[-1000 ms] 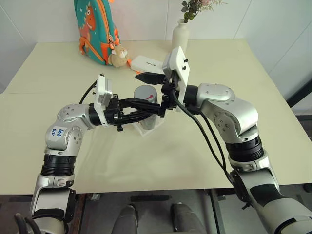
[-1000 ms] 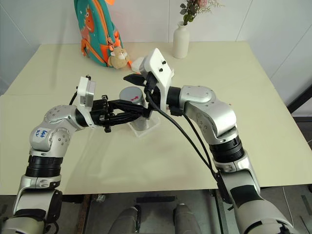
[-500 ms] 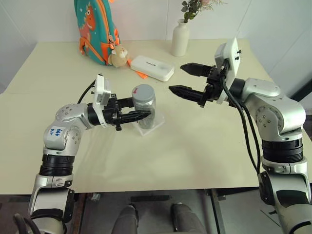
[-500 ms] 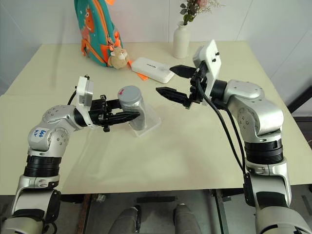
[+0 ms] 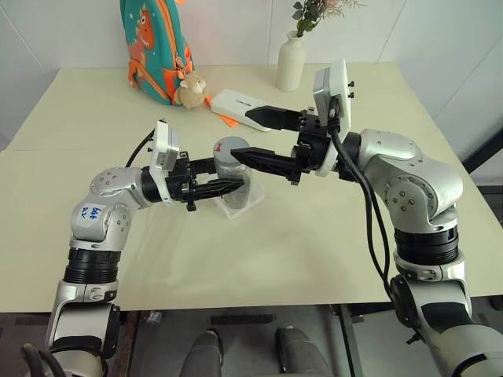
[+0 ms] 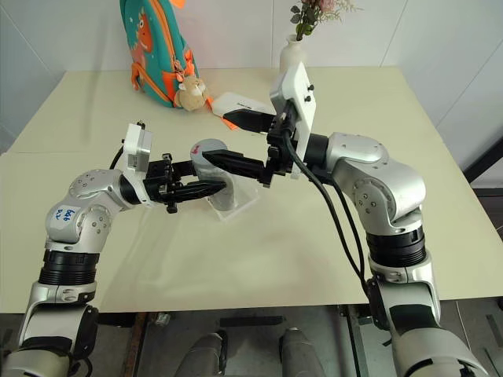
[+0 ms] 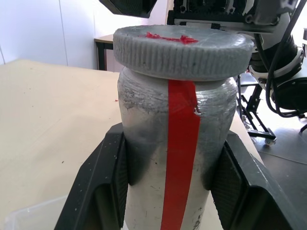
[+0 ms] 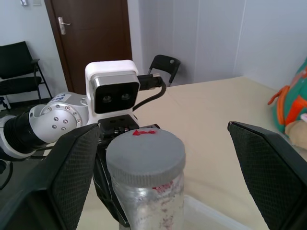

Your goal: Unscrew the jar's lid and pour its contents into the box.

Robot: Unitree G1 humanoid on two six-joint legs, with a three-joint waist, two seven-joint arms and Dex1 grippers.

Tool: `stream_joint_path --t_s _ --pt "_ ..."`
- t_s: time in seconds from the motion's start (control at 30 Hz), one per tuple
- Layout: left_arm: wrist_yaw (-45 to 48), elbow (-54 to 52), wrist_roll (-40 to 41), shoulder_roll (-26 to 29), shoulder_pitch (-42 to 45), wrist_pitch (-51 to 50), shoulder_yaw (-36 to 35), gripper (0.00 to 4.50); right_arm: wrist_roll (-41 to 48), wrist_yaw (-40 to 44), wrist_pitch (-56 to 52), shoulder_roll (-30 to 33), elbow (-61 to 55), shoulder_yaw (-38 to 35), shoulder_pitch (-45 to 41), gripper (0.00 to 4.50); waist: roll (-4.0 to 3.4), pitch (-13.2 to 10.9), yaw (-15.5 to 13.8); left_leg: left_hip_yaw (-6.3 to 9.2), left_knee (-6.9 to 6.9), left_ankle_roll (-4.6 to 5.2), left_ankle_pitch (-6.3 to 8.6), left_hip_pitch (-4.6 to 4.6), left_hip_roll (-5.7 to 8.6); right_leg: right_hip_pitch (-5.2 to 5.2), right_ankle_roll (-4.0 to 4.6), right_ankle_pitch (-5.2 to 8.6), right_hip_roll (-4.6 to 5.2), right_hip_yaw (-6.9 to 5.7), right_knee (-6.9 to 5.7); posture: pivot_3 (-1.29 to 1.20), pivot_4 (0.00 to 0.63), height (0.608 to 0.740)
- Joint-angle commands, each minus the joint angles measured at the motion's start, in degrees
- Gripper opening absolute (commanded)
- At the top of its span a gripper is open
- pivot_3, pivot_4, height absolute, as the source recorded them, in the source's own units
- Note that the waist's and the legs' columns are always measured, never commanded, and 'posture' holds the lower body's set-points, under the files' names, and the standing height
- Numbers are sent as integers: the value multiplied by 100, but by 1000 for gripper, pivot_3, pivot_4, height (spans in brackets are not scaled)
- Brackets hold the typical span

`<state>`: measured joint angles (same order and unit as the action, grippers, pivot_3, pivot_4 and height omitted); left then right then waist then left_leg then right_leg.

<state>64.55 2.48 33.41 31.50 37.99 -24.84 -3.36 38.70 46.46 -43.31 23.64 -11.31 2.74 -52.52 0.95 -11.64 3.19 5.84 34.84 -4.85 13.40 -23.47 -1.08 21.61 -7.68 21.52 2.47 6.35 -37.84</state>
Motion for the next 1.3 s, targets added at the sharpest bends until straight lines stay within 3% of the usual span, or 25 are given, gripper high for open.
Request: stream_joint_path --t_s 0.03,1.13,1.3 --pt "39 -136 18 0 139 103 -34 1891 -117 -50 35 -93 -27 129 -221 4457 0 0 13 0 0 0 0 0 0 0 0 0 0 0 0 0 150 740" --pt "40 -173 36 -34 87 101 -30 1891 -329 296 -170 -235 159 430 -404 4457 -1 0 11 1 -2 0 0 0 0 1 0 0 0 -1 0 0 150 740" --pt "28 -165 35 -35 104 99 -36 1891 -352 361 -149 -236 161 460 -383 2860 -1 -1 12 0 -2 0 0 0 0 1 0 0 0 -1 0 0 150 740"
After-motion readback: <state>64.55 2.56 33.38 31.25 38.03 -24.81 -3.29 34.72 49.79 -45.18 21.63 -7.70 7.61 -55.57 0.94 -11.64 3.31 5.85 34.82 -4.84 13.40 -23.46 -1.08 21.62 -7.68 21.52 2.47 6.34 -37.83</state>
